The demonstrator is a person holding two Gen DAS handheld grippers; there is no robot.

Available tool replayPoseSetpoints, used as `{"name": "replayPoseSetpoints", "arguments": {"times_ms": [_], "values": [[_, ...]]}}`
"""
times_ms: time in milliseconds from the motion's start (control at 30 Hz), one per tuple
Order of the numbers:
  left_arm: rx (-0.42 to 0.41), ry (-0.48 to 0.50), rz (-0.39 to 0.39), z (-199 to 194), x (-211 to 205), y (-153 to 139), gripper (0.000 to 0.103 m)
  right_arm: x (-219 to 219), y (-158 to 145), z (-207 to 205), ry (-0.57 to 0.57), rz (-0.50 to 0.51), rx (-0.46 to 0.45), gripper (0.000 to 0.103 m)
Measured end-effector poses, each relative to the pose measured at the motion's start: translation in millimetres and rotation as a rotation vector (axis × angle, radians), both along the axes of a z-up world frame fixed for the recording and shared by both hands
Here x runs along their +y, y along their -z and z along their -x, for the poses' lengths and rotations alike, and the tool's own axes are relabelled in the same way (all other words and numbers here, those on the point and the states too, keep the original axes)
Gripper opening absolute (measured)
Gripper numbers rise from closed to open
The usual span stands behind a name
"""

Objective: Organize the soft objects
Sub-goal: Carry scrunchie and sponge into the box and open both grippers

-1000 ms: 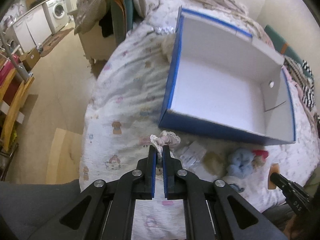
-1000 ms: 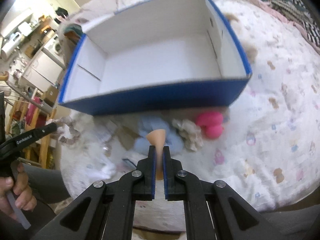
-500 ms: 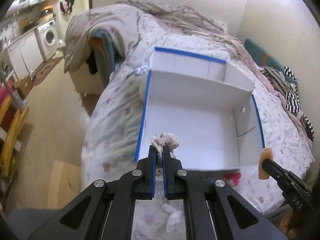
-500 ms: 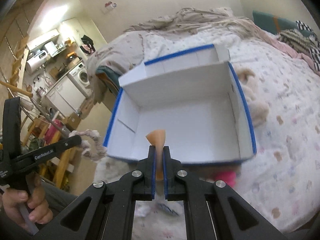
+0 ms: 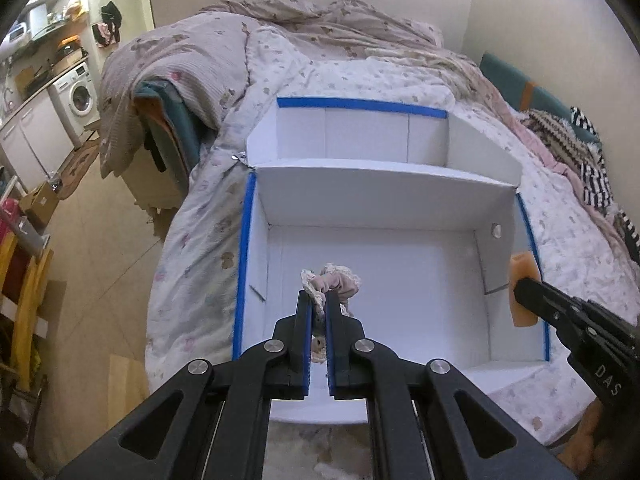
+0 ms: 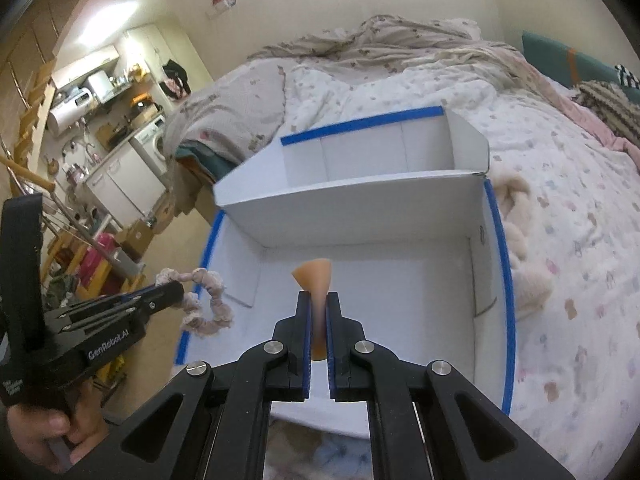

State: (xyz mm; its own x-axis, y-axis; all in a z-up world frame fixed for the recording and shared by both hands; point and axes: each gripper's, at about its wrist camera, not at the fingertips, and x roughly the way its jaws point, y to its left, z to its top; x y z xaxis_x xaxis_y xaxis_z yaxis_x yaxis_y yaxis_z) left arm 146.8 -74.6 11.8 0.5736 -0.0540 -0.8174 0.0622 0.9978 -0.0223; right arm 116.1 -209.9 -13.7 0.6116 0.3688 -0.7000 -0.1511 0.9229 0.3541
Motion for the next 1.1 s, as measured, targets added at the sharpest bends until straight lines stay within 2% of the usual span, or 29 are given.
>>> {"name": "replayPoseSetpoints", "arguments": {"times_ms": [200,367,533,833,1100], "values": [[0.058,0.010,-0.019,-24.9,-6.3,41.7,0.006,0.2,37.6,-25.0,0.003,-0.006,0.076,0.008],[0.170,0.002,0.027,-40.8,-9.3,78.5,0.006,0.8,61.5,-33.7,-0.005,0.003,0.135,0.008],[0.248,0.019,0.020,-47.2,-20.3,105.3,0.006,-2.2,89.1,-43.4,0.009,0.023,0.222,0.008],[0.370,0.033,0.003,-49.9,-28.1,134.5,0.006,-4.8,121.9,-49.8,-0.003,0.052,0.352,0.008],[0.406,0.016,-0.011,-61.0,-26.0,145.3,0.006,-7.3,139.0,-47.7,-0.009,0.067,0.418,0.008]]}}
